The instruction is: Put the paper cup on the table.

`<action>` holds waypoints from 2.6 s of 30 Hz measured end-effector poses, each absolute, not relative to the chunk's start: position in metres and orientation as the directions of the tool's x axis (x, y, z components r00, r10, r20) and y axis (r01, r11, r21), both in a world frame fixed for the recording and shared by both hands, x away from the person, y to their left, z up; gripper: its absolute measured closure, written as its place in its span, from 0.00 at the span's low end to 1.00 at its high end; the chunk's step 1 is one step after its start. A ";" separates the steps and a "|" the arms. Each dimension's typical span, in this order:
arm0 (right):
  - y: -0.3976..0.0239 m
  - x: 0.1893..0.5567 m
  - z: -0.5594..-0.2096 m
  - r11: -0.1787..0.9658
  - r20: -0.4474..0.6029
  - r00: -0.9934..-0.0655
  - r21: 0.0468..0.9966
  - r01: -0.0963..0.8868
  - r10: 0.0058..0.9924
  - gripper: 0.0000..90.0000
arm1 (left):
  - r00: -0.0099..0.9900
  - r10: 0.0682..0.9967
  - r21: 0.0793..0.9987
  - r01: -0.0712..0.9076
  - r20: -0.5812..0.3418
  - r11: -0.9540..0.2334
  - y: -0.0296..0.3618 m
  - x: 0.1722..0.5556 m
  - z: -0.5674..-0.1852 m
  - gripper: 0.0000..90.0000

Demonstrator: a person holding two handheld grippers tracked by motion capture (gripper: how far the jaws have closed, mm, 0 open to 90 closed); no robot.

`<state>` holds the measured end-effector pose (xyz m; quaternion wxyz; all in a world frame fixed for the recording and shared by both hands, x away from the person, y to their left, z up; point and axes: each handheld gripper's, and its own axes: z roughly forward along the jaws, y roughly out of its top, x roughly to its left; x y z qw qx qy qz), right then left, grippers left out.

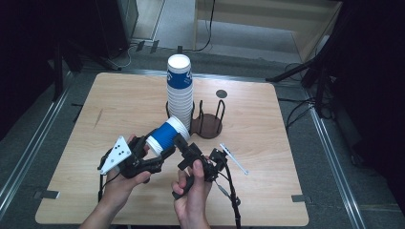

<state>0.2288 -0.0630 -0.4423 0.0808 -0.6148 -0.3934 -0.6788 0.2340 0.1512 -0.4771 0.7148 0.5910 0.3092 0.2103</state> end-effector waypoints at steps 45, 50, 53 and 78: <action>-0.061 0.252 -0.453 -0.686 0.952 -0.168 0.302 0.662 0.257 0.01 | 0.763 0.625 0.982 0.068 -0.164 0.175 0.137 0.229 -0.480 0.29; -0.061 0.253 -0.454 -0.690 0.951 -0.167 0.303 0.658 0.258 0.05 | 0.763 0.625 0.982 0.070 -0.165 0.174 0.138 0.229 -0.480 0.29; -0.061 0.253 -0.455 -0.691 0.954 -0.164 0.295 0.660 0.251 0.07 | 0.764 0.623 0.982 0.072 -0.167 0.175 0.139 0.229 -0.480 0.29; -0.060 0.250 -0.459 -0.706 0.963 -0.166 0.268 0.656 0.212 0.15 | 0.766 0.620 0.982 0.074 -0.167 0.172 0.141 0.227 -0.479 0.26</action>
